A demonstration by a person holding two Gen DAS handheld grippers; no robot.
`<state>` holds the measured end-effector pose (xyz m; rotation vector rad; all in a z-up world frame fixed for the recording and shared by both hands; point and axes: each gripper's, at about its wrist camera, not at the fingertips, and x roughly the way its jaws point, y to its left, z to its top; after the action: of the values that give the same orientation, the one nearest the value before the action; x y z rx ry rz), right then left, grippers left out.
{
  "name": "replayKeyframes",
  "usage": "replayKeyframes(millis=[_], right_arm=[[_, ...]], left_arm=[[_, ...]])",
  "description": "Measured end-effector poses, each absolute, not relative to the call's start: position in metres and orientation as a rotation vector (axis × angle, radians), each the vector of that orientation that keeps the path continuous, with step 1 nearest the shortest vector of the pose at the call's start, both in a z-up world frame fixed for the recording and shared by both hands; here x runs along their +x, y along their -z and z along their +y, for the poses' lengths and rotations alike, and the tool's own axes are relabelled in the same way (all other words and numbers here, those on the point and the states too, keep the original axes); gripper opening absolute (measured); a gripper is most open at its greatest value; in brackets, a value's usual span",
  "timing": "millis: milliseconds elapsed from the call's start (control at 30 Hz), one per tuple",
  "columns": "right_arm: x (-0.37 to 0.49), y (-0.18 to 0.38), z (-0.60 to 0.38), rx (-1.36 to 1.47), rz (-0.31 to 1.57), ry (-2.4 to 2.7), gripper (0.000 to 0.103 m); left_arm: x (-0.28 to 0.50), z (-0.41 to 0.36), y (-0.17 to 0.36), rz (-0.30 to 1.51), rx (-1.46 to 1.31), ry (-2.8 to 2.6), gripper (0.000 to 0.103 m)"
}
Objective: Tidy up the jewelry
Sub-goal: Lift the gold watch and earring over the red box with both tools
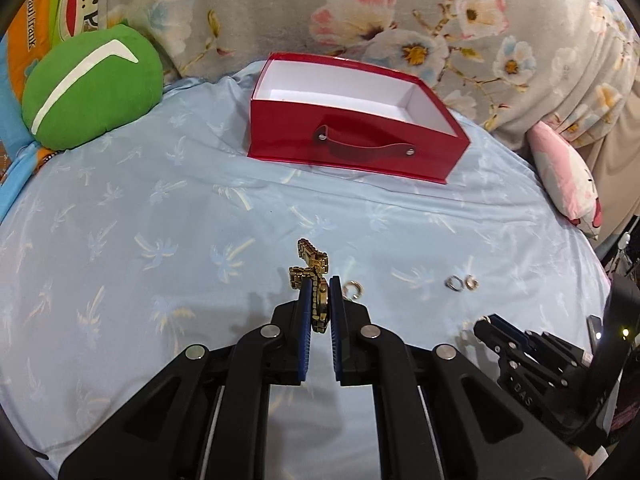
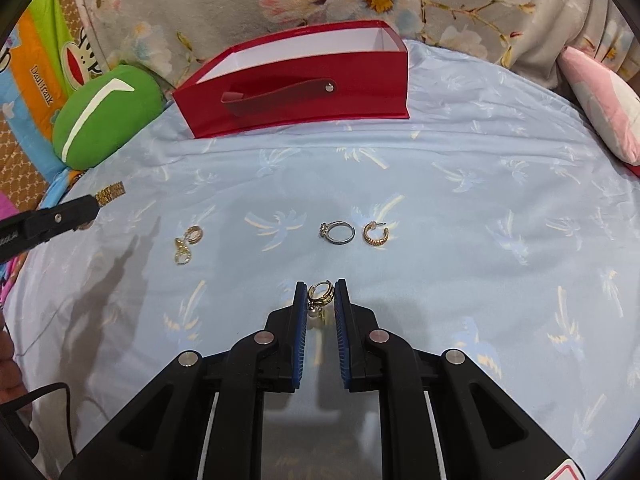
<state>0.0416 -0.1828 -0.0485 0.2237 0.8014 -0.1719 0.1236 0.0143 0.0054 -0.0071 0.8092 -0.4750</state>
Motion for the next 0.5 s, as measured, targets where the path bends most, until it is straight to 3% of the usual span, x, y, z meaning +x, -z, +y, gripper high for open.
replayKeyframes(millis=[500], right_arm=[[0.007, -0.021, -0.189, 0.200, 0.651, 0.177, 0.012]], left_arm=[[0.085, 0.028, -0.062, 0.698, 0.014, 0.498, 0.008]])
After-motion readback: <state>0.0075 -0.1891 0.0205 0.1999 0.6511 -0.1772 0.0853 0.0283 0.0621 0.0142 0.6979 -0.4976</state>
